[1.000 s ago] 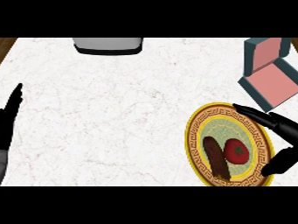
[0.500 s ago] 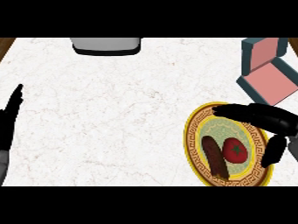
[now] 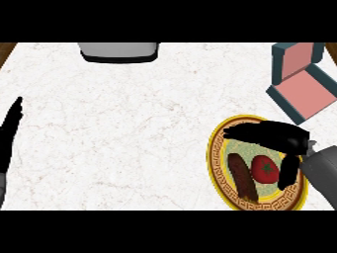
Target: Pick the sweet potato from the plate and place it in the cardboard box
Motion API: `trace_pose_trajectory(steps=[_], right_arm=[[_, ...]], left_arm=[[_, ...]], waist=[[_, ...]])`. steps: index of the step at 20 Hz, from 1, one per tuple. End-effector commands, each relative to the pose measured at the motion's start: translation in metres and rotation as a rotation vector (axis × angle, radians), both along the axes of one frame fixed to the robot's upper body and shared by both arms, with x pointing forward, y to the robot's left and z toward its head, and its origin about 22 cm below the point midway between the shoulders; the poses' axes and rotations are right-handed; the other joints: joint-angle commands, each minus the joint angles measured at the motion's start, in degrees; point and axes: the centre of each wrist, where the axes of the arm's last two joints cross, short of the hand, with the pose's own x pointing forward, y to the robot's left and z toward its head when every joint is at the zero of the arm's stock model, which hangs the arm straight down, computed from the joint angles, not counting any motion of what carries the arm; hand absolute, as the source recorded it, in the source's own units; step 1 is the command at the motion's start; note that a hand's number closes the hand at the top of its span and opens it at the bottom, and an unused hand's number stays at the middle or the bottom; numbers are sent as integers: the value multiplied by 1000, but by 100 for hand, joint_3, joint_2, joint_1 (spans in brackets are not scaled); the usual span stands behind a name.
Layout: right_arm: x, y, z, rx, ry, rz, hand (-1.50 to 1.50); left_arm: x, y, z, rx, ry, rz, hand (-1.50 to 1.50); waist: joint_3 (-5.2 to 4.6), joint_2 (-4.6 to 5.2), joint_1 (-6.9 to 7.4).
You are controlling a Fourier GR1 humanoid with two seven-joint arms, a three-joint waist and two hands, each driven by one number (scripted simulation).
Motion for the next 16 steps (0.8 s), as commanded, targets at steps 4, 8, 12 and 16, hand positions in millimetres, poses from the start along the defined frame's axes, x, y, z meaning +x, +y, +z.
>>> trace_pose_trajectory(steps=[4, 8, 12, 16], right_arm=[[-9, 10, -17, -30, 14, 11, -150], [-2, 4, -4, 2, 18, 16, -150], [-22, 8, -3, 51, 60, 60, -150], [-32, 27, 5, 85, 51, 88, -150]], left_arm=[[-13, -4, 9, -10, 11, 12, 0], [25, 2, 3, -7, 0, -1, 0], [5, 10, 7, -2, -10, 10, 0], [-3, 14, -6, -6, 1, 13, 0]], waist=[[2, -4, 6], [0, 6, -31], [0, -3, -23], [-1, -4, -38]])
